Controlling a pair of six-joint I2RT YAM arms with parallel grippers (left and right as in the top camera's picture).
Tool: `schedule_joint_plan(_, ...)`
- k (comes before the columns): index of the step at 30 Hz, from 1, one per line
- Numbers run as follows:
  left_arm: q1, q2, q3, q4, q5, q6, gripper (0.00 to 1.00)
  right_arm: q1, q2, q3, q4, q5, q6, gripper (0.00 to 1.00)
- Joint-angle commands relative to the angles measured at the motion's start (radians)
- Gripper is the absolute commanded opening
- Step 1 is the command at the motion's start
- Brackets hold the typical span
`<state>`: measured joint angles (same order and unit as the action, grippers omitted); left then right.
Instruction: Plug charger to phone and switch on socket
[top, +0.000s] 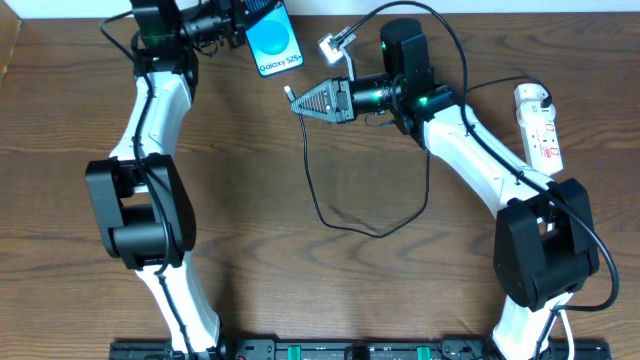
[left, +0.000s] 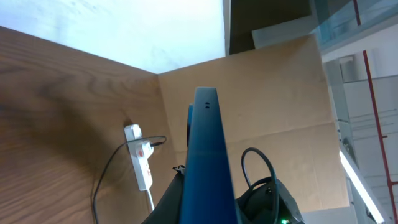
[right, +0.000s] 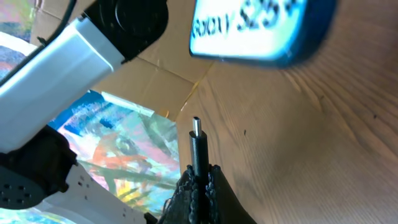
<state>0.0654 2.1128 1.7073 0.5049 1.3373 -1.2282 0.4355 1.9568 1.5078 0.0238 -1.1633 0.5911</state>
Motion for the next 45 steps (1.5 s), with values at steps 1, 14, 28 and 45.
schedule_joint_plan(1,-0.011,-0.027,0.004,0.013,0.024,-0.004,0.07,0.003,-0.003,0.004,0.010,0.003,0.045,0.01)
schedule_joint_plan(14,-0.011,-0.027,0.004,0.013,0.024,-0.004,0.07,-0.010,-0.002,0.004,0.047,0.089,0.175,0.01)
schedule_joint_plan(28,-0.011,-0.027,0.004,0.013,0.044,-0.004,0.07,-0.011,-0.002,0.004,0.087,0.099,0.216,0.01)
schedule_joint_plan(45,-0.031,-0.027,0.004,0.013,0.039,-0.004,0.07,-0.011,-0.002,0.004,0.096,0.108,0.251,0.01)
